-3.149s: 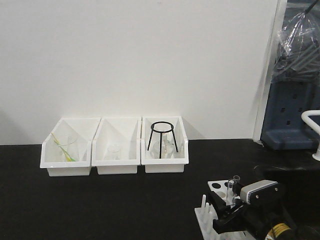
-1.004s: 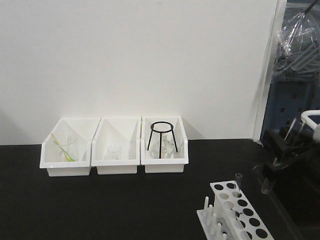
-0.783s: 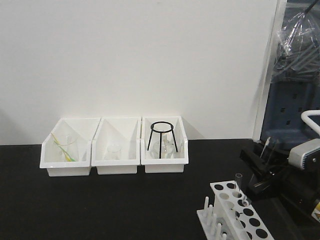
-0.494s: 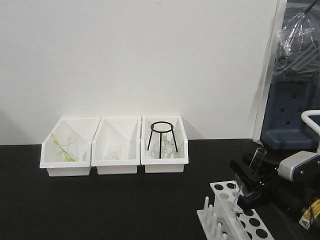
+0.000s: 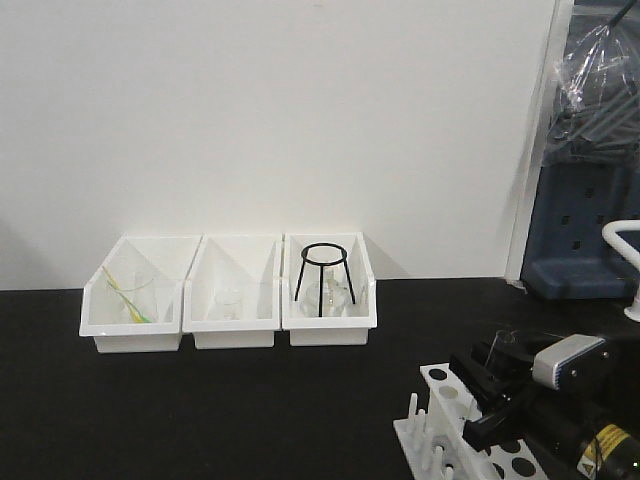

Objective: Flip and reinsert test tube from rack

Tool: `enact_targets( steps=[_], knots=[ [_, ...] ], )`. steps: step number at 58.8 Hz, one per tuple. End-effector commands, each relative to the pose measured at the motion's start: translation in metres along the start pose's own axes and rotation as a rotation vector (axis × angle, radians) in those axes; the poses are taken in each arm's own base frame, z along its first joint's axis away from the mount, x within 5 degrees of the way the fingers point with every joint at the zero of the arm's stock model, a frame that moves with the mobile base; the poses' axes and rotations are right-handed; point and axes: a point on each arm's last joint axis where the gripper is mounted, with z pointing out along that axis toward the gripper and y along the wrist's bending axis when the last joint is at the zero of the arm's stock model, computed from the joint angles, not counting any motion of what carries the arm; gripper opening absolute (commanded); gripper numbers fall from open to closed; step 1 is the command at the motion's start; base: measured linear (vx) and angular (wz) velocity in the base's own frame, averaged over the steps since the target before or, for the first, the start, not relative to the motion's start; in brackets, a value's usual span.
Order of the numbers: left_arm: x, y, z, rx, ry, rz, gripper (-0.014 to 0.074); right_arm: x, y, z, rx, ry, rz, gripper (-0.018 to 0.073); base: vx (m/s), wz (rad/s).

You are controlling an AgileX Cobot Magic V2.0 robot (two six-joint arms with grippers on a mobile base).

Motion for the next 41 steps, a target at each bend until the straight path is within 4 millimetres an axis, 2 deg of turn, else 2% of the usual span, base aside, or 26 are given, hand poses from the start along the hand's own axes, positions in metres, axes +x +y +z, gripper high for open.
enact_targets(
  steps=[1,12,30,41],
  knots=[
    [-0.008,-0.002,-0.001,0.022,-0.097,-0.003,-0.0006,-0.016,-0.002,0.003,-0.018,-0.113,-0.033,-0.0008,0.0,0.0],
    [-0.008,-0.002,-0.001,0.022,-0.097,-0.003,-0.0006,0.0,-0.003,0.006,-0.027,-0.091,-0.062,-0.0008,0.0,0.0],
    [-0.008,-0.002,-0.001,0.022,-0.097,-0.003,-0.0006,0.013,-0.004,0.008,-0.029,-0.056,-0.075,0.0001,0.0,0.0],
    [-0.008,-0.002,-0.001,0.022,-0.097,-0.003,-0.0006,0.013,-0.004,0.008,-0.031,-0.063,-0.074,0.0109,0.0,0.0]
  ],
)
